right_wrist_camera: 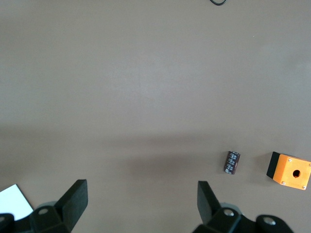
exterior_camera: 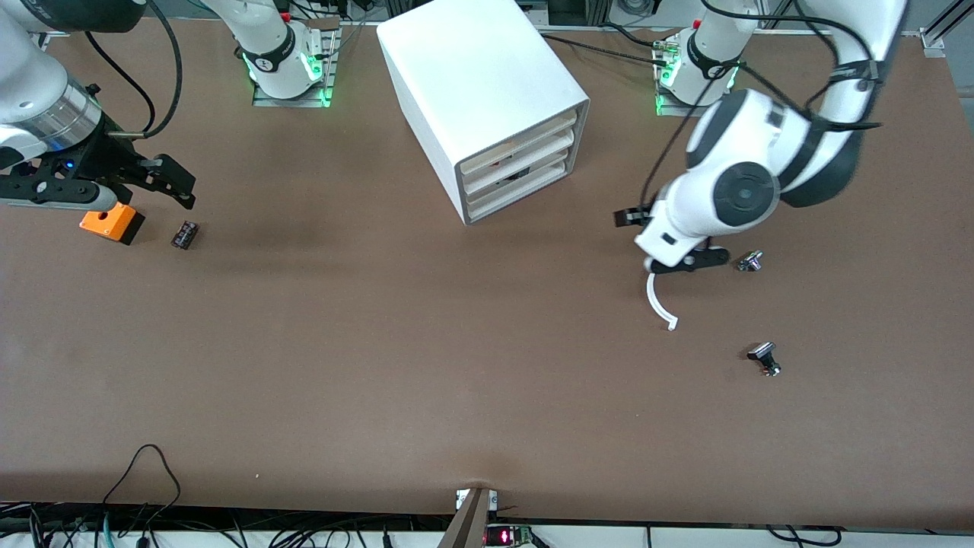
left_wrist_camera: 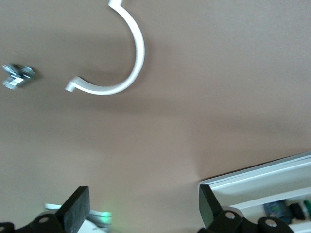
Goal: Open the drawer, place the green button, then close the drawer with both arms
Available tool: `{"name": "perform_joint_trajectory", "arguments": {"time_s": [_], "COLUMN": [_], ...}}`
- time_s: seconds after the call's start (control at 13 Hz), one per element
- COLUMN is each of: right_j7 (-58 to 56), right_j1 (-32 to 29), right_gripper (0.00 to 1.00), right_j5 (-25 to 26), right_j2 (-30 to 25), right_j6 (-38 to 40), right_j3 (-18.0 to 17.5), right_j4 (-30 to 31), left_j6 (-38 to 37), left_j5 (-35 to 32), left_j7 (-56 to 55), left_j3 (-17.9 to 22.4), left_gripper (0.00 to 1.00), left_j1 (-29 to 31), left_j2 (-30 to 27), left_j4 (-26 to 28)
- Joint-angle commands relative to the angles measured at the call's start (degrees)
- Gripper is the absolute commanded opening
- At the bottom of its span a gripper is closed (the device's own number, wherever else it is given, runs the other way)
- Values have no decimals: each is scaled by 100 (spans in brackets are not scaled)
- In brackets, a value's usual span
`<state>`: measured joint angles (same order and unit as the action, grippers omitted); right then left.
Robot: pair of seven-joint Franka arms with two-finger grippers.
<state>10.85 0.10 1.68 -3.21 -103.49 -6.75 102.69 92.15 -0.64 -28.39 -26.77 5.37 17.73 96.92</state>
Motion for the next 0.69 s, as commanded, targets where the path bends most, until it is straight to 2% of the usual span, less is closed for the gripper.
{"name": "perform_joint_trajectory", "arguments": {"time_s": [0.0, 0.15, 0.31, 0.54, 0.62], "right_j7": [-21, -21, -21, -30, -30], "right_j1": [61, 69, 148, 157, 157], "right_gripper": [100, 100, 100, 100, 100], "right_j5": [-18, -36, -36, -27, -18], "right_j2": [40, 4, -4, -5, 4], "right_j6": [21, 74, 92, 92, 83], "right_j3": [51, 182, 218, 244, 244], "right_j4": [-91, -38, -29, -29, -38], "left_j6": [-714, -899, -1137, -1156, -1042], "left_j5": [-479, -700, -762, -692, -579], "left_j7": [798, 1054, 1816, 2897, 3327], "left_j3": [-65, -73, -65, -47, 196], "left_gripper": [99, 99, 99, 99, 99], "left_j1": [261, 446, 613, 1052, 1071], "left_j2": [55, -40, -242, -515, -655], "left_j4": [-908, -1279, -1578, -1641, -1589]}}
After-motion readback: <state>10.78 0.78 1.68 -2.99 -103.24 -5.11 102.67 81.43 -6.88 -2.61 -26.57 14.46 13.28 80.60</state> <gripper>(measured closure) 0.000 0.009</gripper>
